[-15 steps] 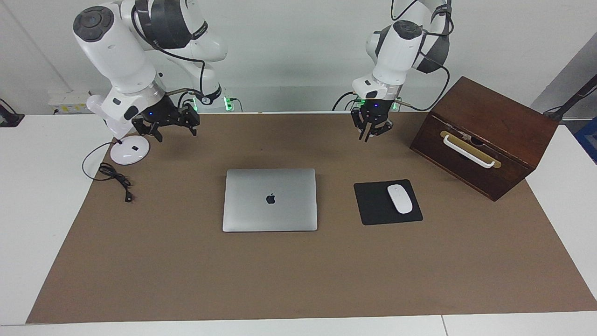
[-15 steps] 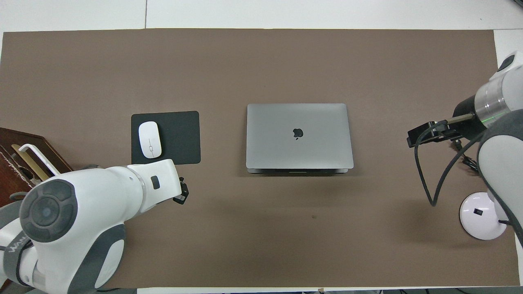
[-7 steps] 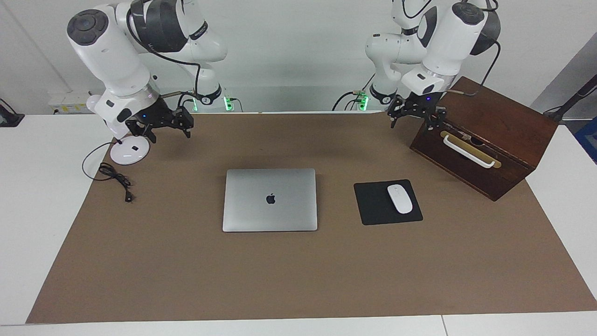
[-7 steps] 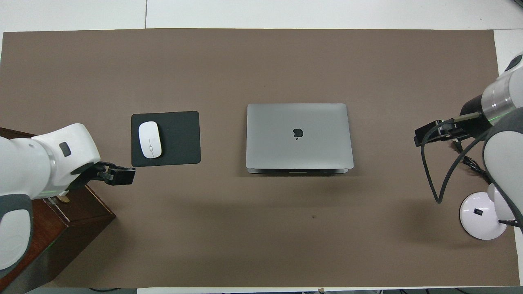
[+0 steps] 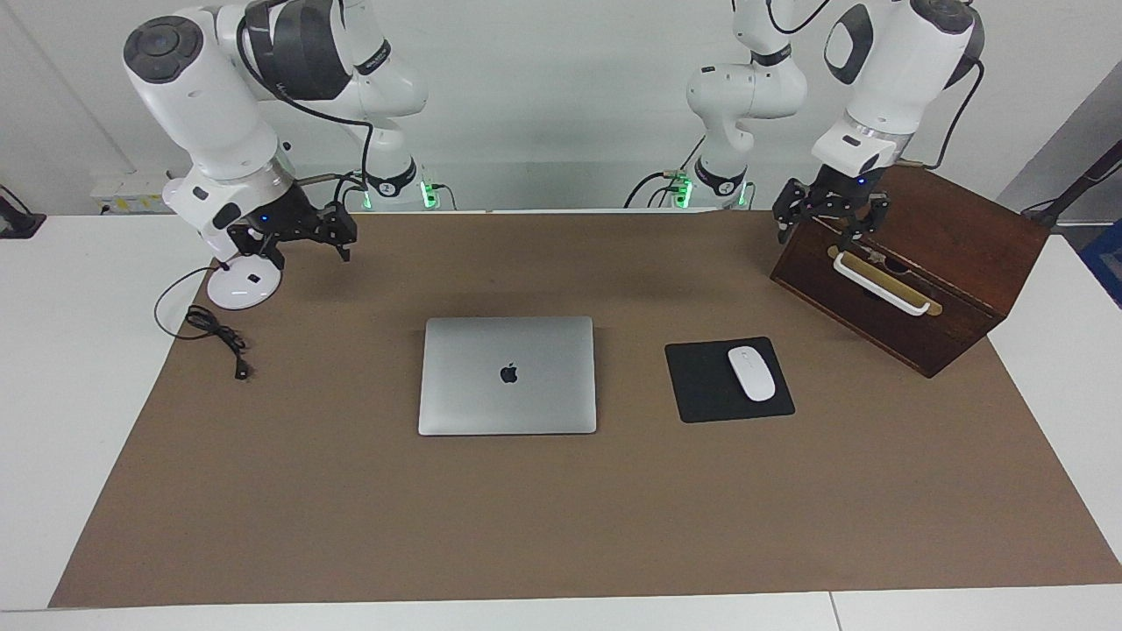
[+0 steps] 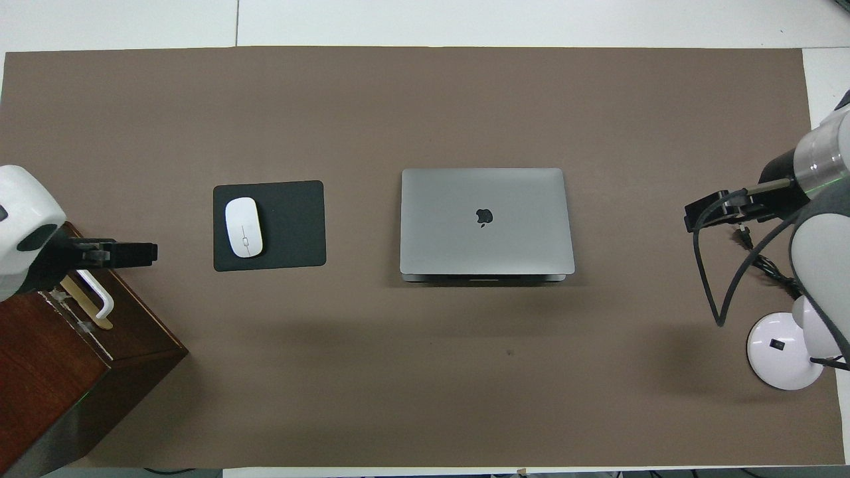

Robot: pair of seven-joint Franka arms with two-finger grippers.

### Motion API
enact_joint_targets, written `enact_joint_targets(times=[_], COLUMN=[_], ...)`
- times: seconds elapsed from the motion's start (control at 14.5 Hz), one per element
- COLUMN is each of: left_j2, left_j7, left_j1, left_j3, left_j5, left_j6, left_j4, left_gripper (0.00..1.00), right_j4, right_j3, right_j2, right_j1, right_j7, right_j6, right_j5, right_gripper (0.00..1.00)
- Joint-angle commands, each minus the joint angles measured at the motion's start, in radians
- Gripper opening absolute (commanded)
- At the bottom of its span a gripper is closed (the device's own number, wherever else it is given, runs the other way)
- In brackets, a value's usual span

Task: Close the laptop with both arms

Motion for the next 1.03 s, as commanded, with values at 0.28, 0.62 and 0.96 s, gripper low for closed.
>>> enact_joint_targets(times=[0.28,0.62,0.96], left_j2=[0.173,0.216,0.247], left_j7=[-0.057,-0.055,-0.057], left_j1=[0.039,0.057,0.056], left_j3=[-0.009,-0.012,-0.009], left_j5=[0.025,0.063,0.063], left_j6=[-0.226,-0.202,-0.215], left_j4=[0.329,0.329,0.365], left_gripper=[1.00,1.00,1.00], right_j4=[0.036,0.034,0.026], right_j3=[-0.036,-0.050,-0.053], right_j2=[-0.013,-0.026,-0.043], right_j1=[-0.002,-0.002,-0.002], right_j7=[0.011,0.008,0.006], right_j6=[-0.030,-0.038,-0.038], right_j5=[-0.001,0.007,0.007], right_gripper=[1.00,1.00,1.00])
